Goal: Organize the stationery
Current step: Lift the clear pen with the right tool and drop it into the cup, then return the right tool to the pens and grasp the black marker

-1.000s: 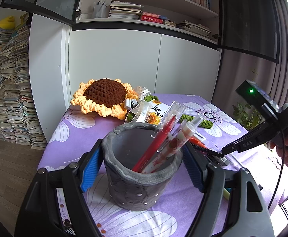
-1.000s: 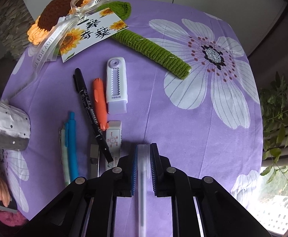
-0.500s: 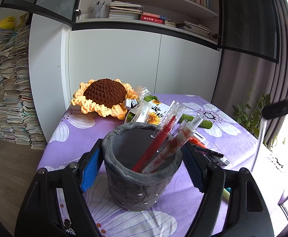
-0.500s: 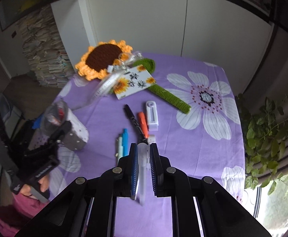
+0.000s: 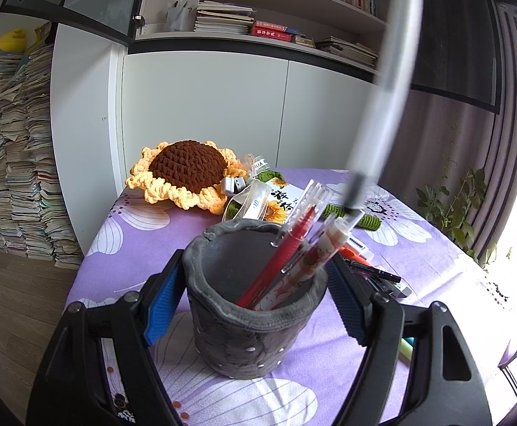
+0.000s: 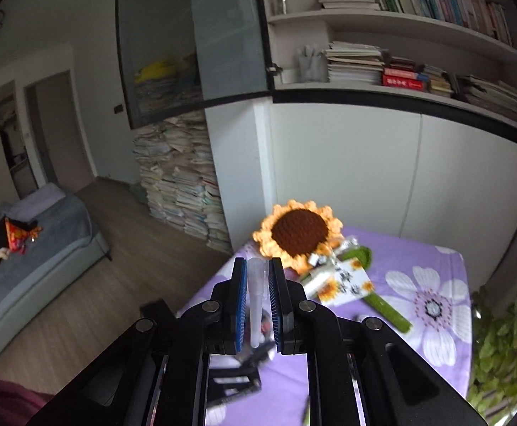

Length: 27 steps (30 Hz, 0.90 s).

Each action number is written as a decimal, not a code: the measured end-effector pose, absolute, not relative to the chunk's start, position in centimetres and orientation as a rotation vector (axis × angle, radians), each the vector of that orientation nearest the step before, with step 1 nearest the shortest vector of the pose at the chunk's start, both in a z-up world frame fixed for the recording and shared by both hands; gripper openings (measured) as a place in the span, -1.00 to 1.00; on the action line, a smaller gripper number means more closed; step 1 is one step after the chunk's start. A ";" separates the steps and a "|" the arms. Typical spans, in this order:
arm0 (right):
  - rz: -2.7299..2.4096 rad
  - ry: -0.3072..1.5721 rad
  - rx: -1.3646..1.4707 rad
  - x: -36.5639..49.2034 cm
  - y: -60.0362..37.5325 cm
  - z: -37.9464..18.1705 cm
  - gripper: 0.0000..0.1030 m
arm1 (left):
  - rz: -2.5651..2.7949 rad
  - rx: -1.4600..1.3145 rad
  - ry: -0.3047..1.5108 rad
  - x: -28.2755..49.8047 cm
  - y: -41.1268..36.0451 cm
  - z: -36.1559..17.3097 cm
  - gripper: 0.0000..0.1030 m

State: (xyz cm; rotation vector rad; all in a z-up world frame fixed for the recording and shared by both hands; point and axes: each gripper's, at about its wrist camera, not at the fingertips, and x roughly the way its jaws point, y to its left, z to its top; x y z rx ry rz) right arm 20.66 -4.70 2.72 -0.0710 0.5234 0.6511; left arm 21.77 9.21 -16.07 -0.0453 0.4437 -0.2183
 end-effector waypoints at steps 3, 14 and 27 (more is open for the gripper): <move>0.679 0.537 -0.058 22.5 -3.2 1.9 -0.74 | -0.218 -0.046 0.446 21.8 9.1 -16.1 0.47; 0.658 0.679 -0.105 27.4 -0.8 -4.9 -0.74 | -0.223 -0.044 0.446 21.9 9.1 -16.2 0.47; 0.641 0.813 -0.096 26.6 -4.1 -7.3 -0.74 | -0.225 -0.047 0.448 21.9 9.2 -16.3 0.48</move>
